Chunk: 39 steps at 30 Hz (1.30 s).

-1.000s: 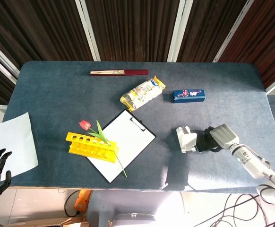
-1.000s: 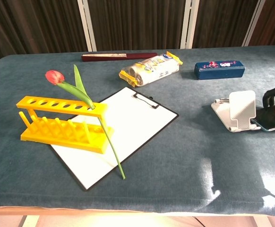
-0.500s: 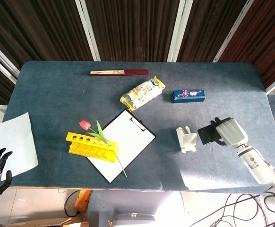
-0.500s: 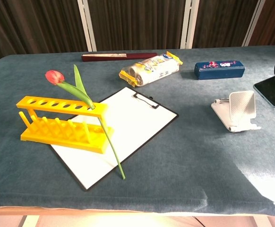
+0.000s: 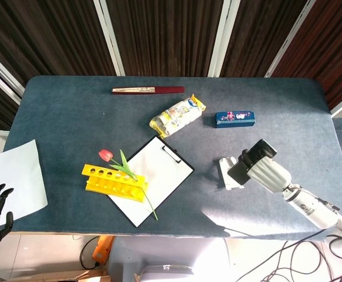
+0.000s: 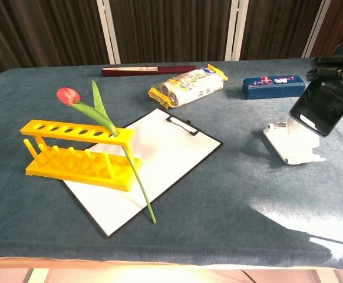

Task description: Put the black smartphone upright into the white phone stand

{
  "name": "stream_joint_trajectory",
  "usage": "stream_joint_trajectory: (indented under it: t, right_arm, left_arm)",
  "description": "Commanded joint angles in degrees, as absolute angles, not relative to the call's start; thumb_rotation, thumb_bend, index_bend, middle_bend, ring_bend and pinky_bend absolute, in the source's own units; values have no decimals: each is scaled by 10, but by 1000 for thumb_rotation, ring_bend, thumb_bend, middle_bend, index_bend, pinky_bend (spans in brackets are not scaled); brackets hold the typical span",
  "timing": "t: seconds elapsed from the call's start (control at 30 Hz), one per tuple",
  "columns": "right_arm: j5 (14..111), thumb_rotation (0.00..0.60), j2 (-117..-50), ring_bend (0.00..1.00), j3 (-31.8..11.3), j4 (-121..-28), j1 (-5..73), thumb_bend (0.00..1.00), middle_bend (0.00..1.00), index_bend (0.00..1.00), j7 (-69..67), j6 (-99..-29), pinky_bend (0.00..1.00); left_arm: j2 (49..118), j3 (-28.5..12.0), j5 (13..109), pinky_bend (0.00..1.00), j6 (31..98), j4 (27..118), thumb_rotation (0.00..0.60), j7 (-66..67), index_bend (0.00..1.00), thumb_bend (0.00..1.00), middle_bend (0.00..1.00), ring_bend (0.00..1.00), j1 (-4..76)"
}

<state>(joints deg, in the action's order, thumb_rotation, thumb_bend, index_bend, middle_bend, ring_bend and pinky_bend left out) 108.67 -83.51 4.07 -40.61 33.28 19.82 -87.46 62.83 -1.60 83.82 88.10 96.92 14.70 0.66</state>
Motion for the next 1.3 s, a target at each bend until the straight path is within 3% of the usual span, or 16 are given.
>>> stream_joint_trajectory:
  t: [0.03,0.6,1.3]
  right_arm:
    - [1124,600,-851,870,58,-359,361,557,784,927,215,-896,778]
    - [1203,600,-917,870,125,-139,434,556,784,927,198,-961,778]
    - [1199,600,-924,870,178,-69,453,557,784,927,189,-982,784]
  left_arm:
    - [628,-16,839,266,881,970,600,147,190,533,106,101,7]
    - [630,-17,834,267,882,970,600,151,190,533,106,101,6]
    - [629,-20,824,269,880,975,600,155,190,533,105,101,5]
